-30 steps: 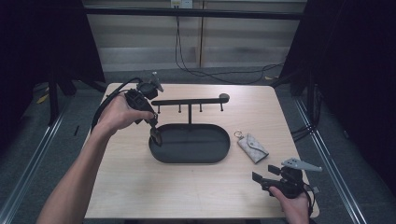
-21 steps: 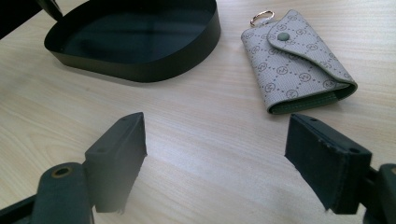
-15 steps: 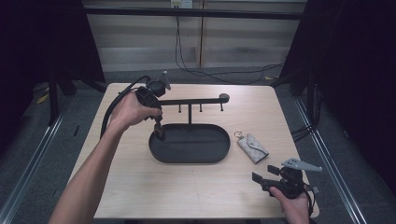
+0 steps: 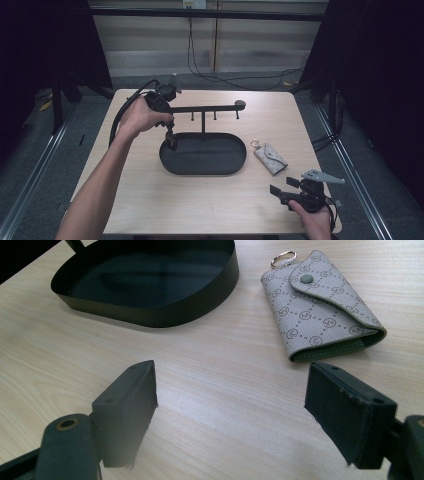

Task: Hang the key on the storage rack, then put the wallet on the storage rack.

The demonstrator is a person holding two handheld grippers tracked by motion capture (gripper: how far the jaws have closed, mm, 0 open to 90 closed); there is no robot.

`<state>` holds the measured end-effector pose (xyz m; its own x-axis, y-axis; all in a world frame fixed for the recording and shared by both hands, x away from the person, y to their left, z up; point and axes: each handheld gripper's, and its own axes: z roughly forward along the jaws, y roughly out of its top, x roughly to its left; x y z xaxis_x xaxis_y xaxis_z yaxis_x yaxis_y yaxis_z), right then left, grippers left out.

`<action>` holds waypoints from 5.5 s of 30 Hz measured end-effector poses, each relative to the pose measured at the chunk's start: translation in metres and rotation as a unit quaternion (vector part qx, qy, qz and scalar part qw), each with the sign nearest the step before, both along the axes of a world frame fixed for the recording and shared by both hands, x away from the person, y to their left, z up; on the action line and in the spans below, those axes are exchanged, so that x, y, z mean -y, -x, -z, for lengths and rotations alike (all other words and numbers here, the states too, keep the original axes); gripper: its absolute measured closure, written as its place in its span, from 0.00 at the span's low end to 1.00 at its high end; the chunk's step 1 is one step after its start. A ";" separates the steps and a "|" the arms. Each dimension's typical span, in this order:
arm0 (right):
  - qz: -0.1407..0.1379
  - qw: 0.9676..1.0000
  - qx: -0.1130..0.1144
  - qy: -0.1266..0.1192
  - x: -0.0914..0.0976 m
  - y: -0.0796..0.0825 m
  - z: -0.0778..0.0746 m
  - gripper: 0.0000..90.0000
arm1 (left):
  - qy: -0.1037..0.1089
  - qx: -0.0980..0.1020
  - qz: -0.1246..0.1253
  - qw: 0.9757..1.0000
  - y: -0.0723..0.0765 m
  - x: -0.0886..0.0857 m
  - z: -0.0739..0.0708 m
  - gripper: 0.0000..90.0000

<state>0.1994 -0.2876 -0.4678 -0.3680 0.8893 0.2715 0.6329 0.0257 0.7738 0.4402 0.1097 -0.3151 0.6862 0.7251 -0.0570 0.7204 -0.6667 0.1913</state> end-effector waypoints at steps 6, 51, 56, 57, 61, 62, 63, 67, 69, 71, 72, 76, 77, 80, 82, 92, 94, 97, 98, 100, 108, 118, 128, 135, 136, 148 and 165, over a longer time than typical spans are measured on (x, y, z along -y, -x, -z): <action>-0.001 1.000 -0.001 0.001 0.000 0.000 0.000 0.23 | 0.001 0.003 -0.005 1.000 -0.001 0.002 0.002 0.78; 0.005 1.000 -0.001 0.004 0.000 -0.002 0.000 0.23 | 0.201 0.139 -0.013 0.970 0.061 -0.084 0.010 0.20; 0.006 1.000 -0.001 0.005 -0.001 -0.002 0.000 0.23 | 0.207 0.151 -0.019 0.966 0.070 -0.094 0.020 0.20; 0.005 1.000 -0.001 0.004 0.000 -0.002 0.000 0.23 | 0.210 0.154 -0.018 0.965 0.073 -0.096 0.022 0.20; 0.005 1.000 -0.001 0.004 0.000 -0.002 0.000 0.23 | 0.221 0.160 -0.023 0.962 0.083 -0.103 0.034 0.20; 0.005 1.000 -0.001 0.005 -0.001 -0.002 0.000 0.23 | 0.221 0.162 -0.028 0.961 0.085 -0.104 0.036 0.20; 0.006 1.000 -0.001 0.005 0.000 -0.002 0.000 0.23 | 0.225 0.167 -0.035 0.959 0.089 -0.105 0.037 0.20; 0.004 1.000 -0.003 0.006 -0.003 -0.005 0.001 0.23 | 0.232 0.175 -0.046 0.956 0.102 -0.108 0.042 0.20; 0.004 1.000 -0.004 0.007 -0.003 -0.006 0.001 0.23 | 0.238 0.177 -0.044 0.954 0.107 -0.110 0.046 0.20; 0.004 1.000 -0.004 0.007 -0.004 -0.006 0.001 0.23 | 0.244 0.172 -0.042 0.953 0.109 -0.114 0.050 0.20; 0.004 1.000 -0.004 0.006 -0.003 -0.006 0.001 0.23 | 0.251 0.170 -0.038 0.952 0.109 -0.117 0.053 0.20; 0.009 1.000 -0.001 0.004 -0.002 -0.005 0.001 0.23 | 0.252 0.170 -0.049 0.951 0.115 -0.128 0.061 0.22; 0.010 1.000 -0.001 0.003 -0.002 -0.005 0.000 0.23 | 0.254 0.168 -0.045 0.952 0.118 -0.131 0.063 0.21; 0.009 1.000 -0.001 0.004 -0.002 -0.006 0.000 0.23 | 0.251 0.176 -0.052 0.950 0.128 -0.136 0.069 0.21; 0.008 1.000 -0.002 0.006 -0.004 -0.006 0.000 0.23 | 0.249 0.185 -0.054 0.949 0.136 -0.137 0.074 0.20; 0.007 1.000 -0.002 0.004 -0.003 -0.005 0.000 0.23 | 0.265 0.164 -0.070 0.947 0.161 -0.136 0.108 0.20; 0.008 1.000 -0.003 0.005 -0.004 -0.006 0.000 0.23 | 0.273 0.165 -0.065 0.946 0.166 -0.134 0.111 0.20; 0.007 1.000 -0.003 0.005 -0.004 -0.006 0.000 0.22 | 0.279 0.173 -0.064 0.942 0.172 -0.133 0.117 0.20; 0.008 1.000 -0.002 0.005 -0.004 -0.006 0.000 0.22 | 0.281 0.176 -0.063 0.941 0.175 -0.133 0.121 0.20; 0.008 1.000 0.000 0.006 -0.003 -0.005 -0.001 0.22 | 0.283 0.190 -0.075 0.937 0.180 -0.135 0.126 0.20; -0.001 1.000 -0.003 0.003 -0.008 -0.018 -0.005 0.21 | 0.293 0.192 -0.065 0.934 0.187 -0.140 0.135 0.20; -0.031 0.999 -0.017 0.041 -0.006 -0.031 -0.021 0.22 | 0.302 0.175 -0.047 0.936 0.200 -0.151 0.146 0.18; -0.057 0.997 -0.047 0.018 0.000 -0.055 -0.036 0.25 | 0.313 0.188 -0.052 0.929 0.208 -0.156 0.148 0.19; -0.051 0.996 -0.072 0.023 0.003 -0.075 -0.042 0.29 | 0.311 0.180 -0.032 0.933 0.209 -0.150 0.147 0.19; -0.052 0.996 -0.072 0.033 0.001 -0.078 -0.044 0.29 | 0.310 0.178 -0.033 0.933 0.209 -0.150 0.147 0.19; -0.067 0.990 -0.112 0.058 -0.007 -0.107 -0.051 0.27 | 0.312 0.167 -0.041 0.934 0.208 -0.151 0.149 0.19; -0.073 0.971 -0.182 0.136 -0.016 -0.140 -0.048 0.27 | 0.304 0.170 -0.039 0.937 0.207 -0.151 0.149 0.19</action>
